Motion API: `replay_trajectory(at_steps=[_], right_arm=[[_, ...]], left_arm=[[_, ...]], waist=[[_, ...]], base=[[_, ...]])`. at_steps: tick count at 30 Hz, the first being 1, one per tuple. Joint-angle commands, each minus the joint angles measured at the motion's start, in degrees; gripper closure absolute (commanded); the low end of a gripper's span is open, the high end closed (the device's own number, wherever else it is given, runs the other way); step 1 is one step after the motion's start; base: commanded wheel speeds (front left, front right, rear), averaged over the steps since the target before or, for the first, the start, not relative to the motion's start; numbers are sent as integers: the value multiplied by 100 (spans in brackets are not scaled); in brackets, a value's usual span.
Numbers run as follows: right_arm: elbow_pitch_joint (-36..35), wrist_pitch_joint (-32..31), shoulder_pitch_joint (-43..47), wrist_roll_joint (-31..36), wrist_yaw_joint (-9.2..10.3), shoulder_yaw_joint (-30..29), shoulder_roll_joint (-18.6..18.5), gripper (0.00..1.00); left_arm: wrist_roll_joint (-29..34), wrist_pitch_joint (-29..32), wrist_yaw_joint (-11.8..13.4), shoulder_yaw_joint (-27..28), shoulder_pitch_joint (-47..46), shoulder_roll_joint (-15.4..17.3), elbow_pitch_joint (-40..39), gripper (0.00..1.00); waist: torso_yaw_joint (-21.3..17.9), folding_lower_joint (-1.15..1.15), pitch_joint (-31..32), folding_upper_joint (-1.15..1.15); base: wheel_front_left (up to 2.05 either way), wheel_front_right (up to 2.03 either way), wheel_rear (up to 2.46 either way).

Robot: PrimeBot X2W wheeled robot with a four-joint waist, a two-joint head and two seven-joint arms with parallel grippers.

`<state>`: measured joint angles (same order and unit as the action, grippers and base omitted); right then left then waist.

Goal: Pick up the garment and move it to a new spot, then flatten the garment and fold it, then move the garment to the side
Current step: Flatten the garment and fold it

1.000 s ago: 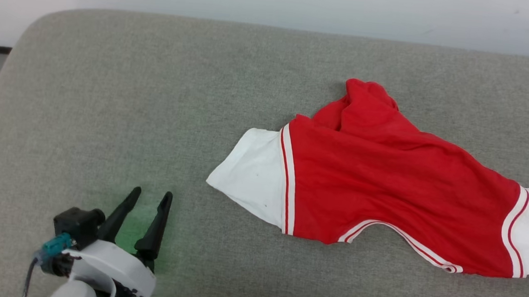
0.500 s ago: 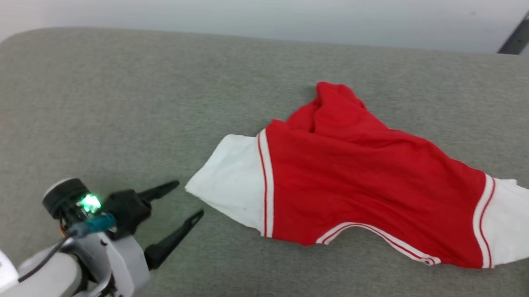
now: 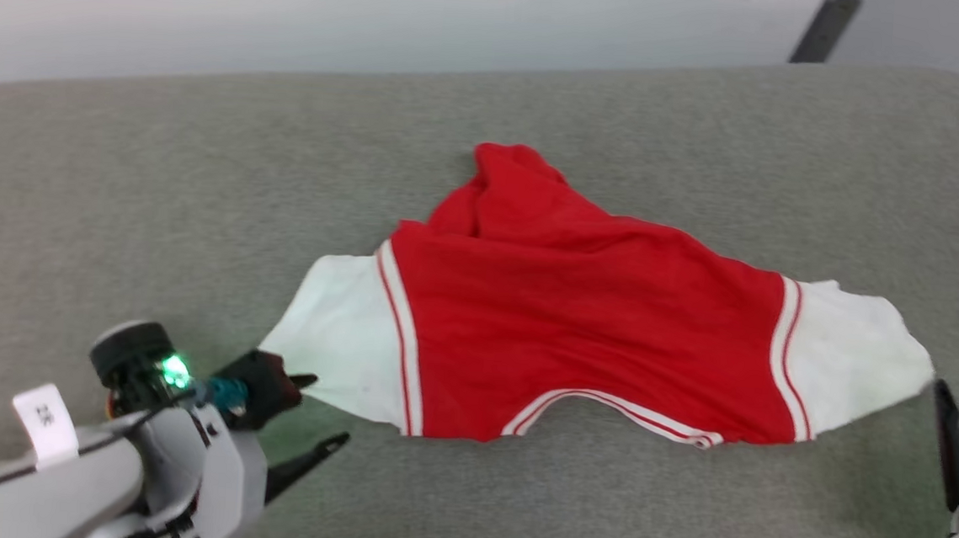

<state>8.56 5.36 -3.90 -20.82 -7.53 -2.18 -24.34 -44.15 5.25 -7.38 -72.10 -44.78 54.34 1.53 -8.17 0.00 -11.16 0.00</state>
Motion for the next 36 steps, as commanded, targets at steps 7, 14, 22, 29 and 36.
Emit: replay_trajectory(at_steps=[7, 14, 22, 29, 36], right_arm=[[-296, -89, -94, 135, 8, 121, 221, 0], [-318, -87, -78, 152, 8, 94, 269, 0], [-282, -171, -253, 71, 8, 369, 174, 0], [-215, -548, -437, -76, 9, 973, -114, 0], [14, -1750, -1139, -579, 9, 2057, -796, 0]], left_arm=[[-75, -92, -9, -129, -42, -231, 816, 0], [60, -57, -8, -132, 114, -423, 1192, 0], [151, -293, 5, -144, -107, -689, 1743, 16], [122, -340, 4, -180, -83, -837, 1922, 100], [292, -369, 2, -190, -113, -902, 1771, 100]], waist=[[-433, 0, -213, 0], [-482, 0, -313, 0], [-382, 0, -450, 0], [-341, 0, -561, 0], [-279, 0, -689, 0]], base=[[0, 0, 0], [0, 0, 0], [0, 0, 0], [0, 0, 0], [0, 0, 0]])
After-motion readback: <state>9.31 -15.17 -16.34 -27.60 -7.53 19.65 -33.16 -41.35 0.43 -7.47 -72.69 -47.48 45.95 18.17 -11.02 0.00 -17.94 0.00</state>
